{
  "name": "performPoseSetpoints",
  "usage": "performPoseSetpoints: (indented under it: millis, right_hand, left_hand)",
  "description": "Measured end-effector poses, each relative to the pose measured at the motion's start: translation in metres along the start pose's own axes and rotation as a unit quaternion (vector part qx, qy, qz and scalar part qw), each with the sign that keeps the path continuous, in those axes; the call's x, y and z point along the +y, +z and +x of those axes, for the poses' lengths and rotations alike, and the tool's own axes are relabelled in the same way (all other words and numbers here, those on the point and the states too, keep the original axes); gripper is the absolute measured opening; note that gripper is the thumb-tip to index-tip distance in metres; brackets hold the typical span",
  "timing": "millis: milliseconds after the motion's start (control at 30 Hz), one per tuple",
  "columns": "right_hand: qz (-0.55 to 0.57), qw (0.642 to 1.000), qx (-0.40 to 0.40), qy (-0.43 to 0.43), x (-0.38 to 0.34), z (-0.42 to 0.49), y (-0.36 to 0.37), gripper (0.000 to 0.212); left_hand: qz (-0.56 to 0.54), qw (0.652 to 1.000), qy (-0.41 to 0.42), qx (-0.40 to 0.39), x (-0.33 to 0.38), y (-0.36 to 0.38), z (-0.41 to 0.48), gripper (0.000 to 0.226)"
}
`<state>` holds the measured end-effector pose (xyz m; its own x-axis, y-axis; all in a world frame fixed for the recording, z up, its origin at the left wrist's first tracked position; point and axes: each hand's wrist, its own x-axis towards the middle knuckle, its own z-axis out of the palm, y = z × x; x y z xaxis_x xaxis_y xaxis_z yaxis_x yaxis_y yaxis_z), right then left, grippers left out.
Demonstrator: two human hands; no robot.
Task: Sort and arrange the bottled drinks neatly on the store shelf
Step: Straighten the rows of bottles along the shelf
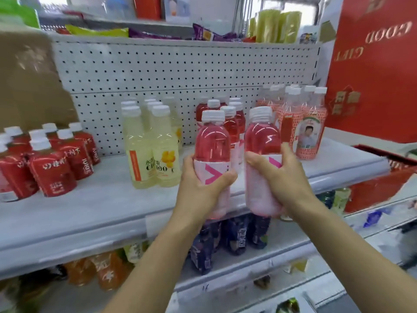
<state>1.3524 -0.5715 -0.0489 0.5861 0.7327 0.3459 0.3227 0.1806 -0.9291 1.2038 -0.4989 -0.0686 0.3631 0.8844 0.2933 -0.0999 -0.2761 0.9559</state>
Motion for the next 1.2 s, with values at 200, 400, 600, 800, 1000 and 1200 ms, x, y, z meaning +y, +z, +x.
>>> performPoseSetpoints:
  millis: [200, 400, 600, 800, 1000, 1200]
  right_hand:
    - [0.025, 0.999, 0.014, -0.030, 0.025, 0.063, -0.004, 0.050]
    - [0.024, 0.998, -0.005, -0.054, 0.062, 0.094, 0.014, 0.062]
    - [0.013, 0.996, -0.037, -0.077, 0.076, 0.117, 0.030, 0.071]
    - [0.001, 0.995, -0.066, -0.074, 0.083, 0.125, 0.029, 0.069]
    - [-0.010, 0.986, -0.112, -0.127, 0.082, 0.131, -0.010, 0.082]
    - [-0.025, 0.963, 0.002, -0.268, 0.089, 0.159, -0.098, 0.061]
  left_hand:
    - [0.036, 0.995, 0.057, 0.069, -0.021, 0.030, 0.055, 0.078]
    - [0.054, 0.991, 0.059, 0.106, -0.051, 0.036, 0.094, 0.086]
    - [0.084, 0.988, 0.074, 0.103, -0.062, 0.029, 0.117, 0.082]
    - [0.157, 0.981, 0.086, 0.078, -0.063, 0.029, 0.112, 0.095]
    - [0.366, 0.845, 0.320, 0.223, -0.036, 0.053, 0.097, 0.092]
    - [0.296, 0.886, 0.323, 0.150, -0.030, 0.158, 0.098, 0.081]
